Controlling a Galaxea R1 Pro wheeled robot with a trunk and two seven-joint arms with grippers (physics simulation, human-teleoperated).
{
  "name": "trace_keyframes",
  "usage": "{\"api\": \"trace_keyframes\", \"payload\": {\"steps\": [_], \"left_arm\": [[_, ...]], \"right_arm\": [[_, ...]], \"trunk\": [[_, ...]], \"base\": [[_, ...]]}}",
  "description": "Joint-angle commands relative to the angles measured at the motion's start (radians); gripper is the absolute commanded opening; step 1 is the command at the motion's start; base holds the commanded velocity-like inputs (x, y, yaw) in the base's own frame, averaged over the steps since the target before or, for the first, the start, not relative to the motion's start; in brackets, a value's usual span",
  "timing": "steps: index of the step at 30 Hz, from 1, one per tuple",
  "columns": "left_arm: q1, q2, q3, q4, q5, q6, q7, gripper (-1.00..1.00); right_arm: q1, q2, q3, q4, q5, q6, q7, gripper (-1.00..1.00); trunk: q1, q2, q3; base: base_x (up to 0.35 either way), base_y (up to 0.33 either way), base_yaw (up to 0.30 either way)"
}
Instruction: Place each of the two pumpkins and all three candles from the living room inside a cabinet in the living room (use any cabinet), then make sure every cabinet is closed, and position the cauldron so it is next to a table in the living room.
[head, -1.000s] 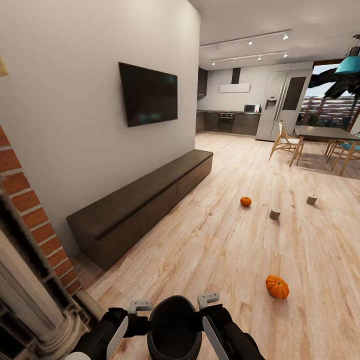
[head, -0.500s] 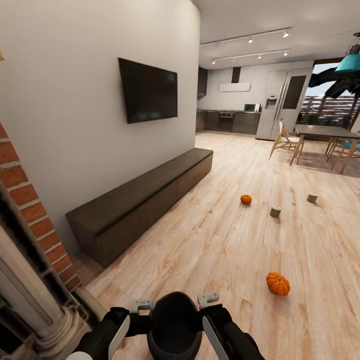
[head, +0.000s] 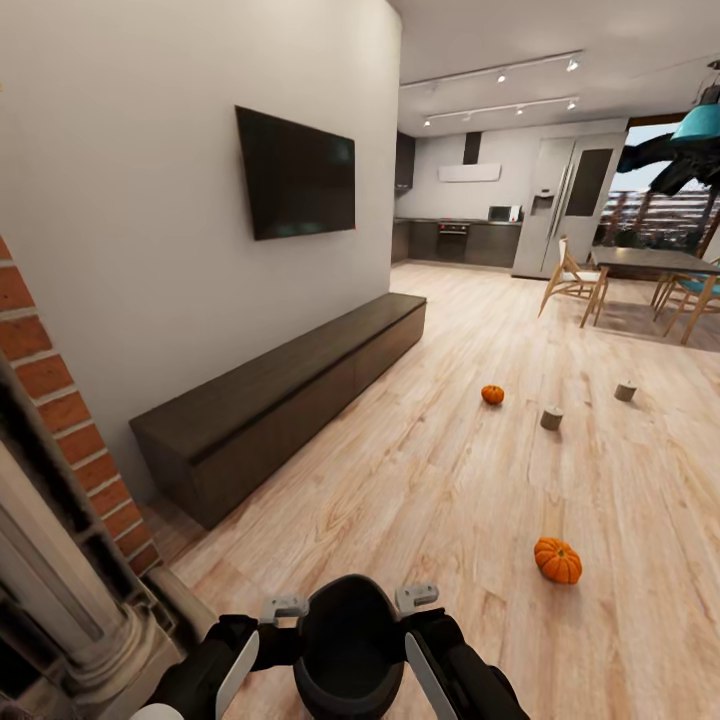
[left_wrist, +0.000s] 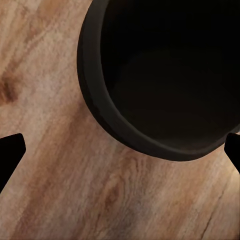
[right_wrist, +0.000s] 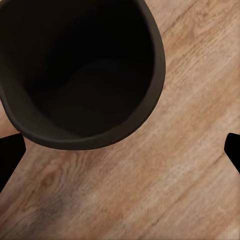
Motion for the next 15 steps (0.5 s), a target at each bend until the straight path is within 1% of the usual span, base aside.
{"api": "trace_keyframes", "payload": {"steps": [1,12,15], "left_arm": [[0.0,0.0,-0.003,-0.001,0.01,0.005,0.003,1.0],[0.0,-0.002,-0.002,-0.001,0.01,0.004,0.003,1.0],[0.0,-0.002,-0.002,0.0,0.01,0.004,0.003,1.0]], "right_arm": [[-0.001,0.0,0.002,-0.001,-0.011,0.003,-0.009,1.0],[-0.001,0.0,0.002,-0.001,-0.01,0.003,-0.009,1.0],[-0.001,0.0,0.002,-0.001,-0.011,0.003,-0.009,1.0]], "trunk": [[0.004,-0.008,-0.004],[0.046,-0.085,-0.039],[0.046,-0.085,-0.039]], "base": [[0.0,0.0,0.0],[0.0,0.0,0.0],[0.0,0.0,0.0]]}}
